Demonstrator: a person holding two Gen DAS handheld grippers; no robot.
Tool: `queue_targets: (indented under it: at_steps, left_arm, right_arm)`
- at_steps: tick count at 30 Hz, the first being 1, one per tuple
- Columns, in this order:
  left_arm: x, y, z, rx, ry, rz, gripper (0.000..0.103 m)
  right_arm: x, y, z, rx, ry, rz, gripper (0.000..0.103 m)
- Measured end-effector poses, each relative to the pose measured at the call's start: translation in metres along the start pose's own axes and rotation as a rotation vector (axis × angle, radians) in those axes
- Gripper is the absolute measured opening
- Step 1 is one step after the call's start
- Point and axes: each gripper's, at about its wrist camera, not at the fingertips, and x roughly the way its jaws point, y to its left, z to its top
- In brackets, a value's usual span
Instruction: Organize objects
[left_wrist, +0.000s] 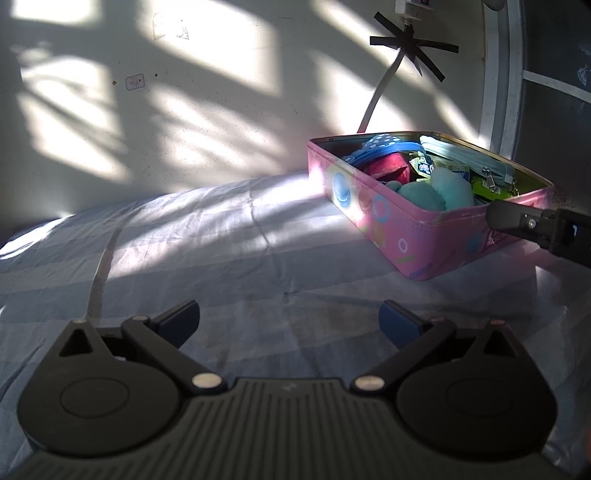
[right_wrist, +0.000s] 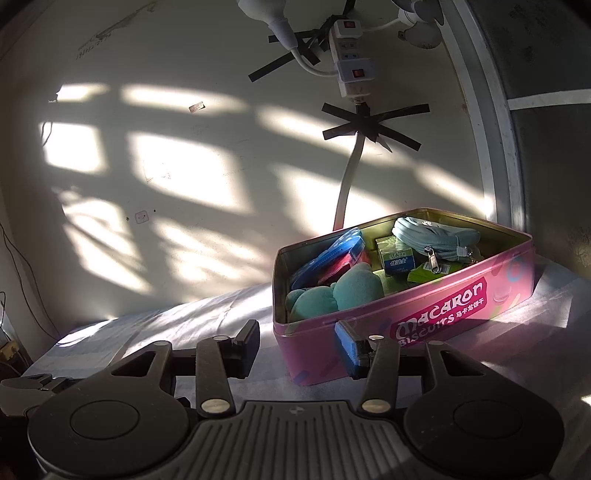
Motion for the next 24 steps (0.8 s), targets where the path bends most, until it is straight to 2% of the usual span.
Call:
queue_targets:
  at_steps: [16, 24]
  left_arm:
    - [-0.0044, -0.0052, 0.0075, 0.034, -0.019, 0.114, 0.103]
    - [-0.0037, -0.0019, 0.0067, 0.002, 0.009, 0.094, 0.103]
  right_arm:
    - [-0.0037, -0.0034, 0.0003, 0.011, -0.007, -0.008, 0.048]
    - [-0.0062, -0.0037, 0.0005, 0.013, -0.01, -0.011, 0.049]
